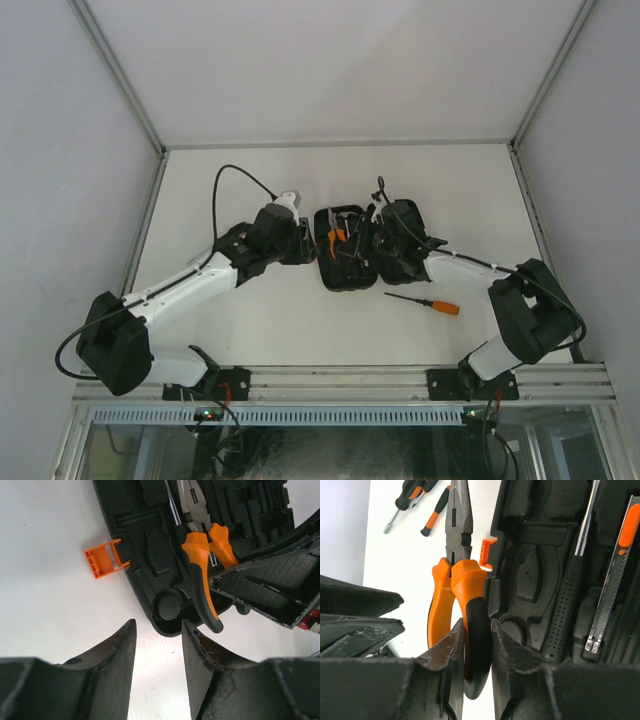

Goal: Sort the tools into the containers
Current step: Place the pliers in the storage box.

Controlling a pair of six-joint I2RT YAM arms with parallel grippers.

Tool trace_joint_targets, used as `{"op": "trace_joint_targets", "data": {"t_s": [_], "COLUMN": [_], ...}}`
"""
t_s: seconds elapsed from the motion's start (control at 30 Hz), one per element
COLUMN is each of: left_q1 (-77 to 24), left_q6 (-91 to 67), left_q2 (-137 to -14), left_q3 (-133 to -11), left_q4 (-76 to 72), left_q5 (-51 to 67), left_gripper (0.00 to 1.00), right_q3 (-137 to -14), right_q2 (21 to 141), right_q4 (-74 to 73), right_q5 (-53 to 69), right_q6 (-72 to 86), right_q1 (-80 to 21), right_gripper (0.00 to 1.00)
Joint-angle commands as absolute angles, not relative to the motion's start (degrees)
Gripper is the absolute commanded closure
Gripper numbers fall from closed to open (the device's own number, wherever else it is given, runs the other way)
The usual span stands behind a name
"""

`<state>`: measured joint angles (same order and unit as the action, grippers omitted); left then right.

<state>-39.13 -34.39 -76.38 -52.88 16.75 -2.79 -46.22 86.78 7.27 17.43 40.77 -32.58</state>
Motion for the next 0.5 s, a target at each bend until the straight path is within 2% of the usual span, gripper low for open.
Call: {"op": "trace_joint_targets", "data": {"t_s": [0.0,0.47], "left_q1": [-37.89,-34.79], "left_q6": [-34.36,-35.35], "left_q2": [-74.2,-72.57], "left_q3": [-52.2,-49.92], "left_q4": [14.33,14.6], "left_q5": [-3.01,-3.26], "left_gripper": [0.54,0.54], "right_q3": [-47.05,-49.44], "right_q2": [88.04,92.44], "right_q4": [12.22,8.82], "right_q5": [17.15,14.49], "right_q6": [41.84,42.56], "right_q1": [-31.23,-31.12], "right_gripper": [1.0,1.0]}}
